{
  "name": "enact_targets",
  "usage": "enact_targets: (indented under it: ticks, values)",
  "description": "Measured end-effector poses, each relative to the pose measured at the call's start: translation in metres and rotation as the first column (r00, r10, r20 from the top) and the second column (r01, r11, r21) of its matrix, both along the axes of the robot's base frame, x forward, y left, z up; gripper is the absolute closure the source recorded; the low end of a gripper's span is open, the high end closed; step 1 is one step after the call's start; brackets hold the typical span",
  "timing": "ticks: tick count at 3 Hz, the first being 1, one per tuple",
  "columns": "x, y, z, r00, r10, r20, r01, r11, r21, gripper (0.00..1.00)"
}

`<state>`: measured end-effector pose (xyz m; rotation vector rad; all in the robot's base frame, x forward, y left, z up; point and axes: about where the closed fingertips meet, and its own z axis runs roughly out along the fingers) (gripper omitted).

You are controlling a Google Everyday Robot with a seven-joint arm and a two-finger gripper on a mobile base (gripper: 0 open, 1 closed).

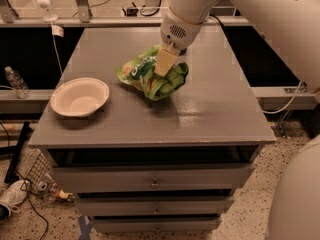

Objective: Move green rice chip bag near paper bowl

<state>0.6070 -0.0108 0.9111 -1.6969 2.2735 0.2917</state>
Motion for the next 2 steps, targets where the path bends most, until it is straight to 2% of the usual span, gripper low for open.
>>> enact_targets:
  ticks: [1,2]
  values:
    - [-0.005,0.026,-0.001,0.9972,0.075,0.000,-0.075,0.997,0.012,1.00]
    - [-0.009,0.048,-0.011,0.9898,0.140,-0.028,-0.139,0.990,0.019,1.00]
